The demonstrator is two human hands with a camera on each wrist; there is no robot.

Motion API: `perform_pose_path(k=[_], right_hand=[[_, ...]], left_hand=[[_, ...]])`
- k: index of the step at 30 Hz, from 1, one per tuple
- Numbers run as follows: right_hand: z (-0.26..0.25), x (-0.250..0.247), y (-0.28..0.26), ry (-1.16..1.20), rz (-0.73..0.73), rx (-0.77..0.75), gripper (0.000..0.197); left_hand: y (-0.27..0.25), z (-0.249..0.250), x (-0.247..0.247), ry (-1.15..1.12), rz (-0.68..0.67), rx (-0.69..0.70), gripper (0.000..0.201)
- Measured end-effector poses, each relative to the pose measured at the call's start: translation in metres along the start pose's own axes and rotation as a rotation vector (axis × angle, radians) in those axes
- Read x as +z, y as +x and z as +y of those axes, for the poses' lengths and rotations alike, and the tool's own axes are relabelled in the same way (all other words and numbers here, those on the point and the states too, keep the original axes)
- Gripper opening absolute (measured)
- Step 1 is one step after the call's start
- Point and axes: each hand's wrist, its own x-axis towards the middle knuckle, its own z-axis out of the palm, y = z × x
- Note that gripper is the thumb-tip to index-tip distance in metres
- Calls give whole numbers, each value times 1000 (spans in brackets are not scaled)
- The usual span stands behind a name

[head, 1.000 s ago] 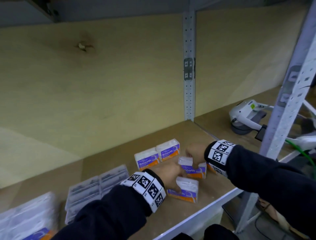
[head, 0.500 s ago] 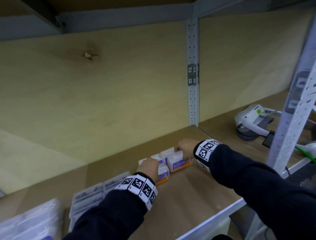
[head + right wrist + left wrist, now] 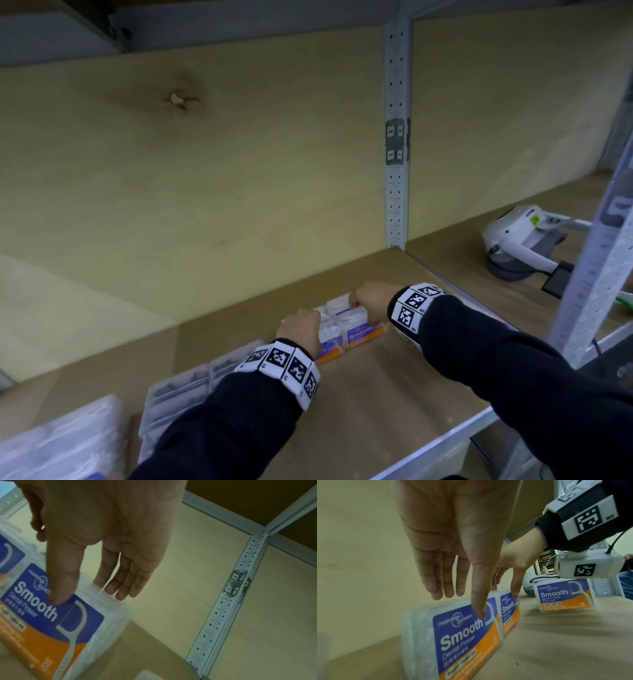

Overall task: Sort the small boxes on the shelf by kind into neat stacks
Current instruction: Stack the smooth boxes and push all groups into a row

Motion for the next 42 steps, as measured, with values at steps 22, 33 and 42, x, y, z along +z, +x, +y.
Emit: perform_pose_path(k=[22,33,42], right_hand=[[51,63,136,-2,-54,89,60],[99,133,225,7,-149,33,81],[15,-2,-13,76,31,118,56]], left_hand=[[25,12,-2,114,-92,-126,32],[21,15,6,116,-64,-152,34],[3,43,-17,187,-14,19,48]])
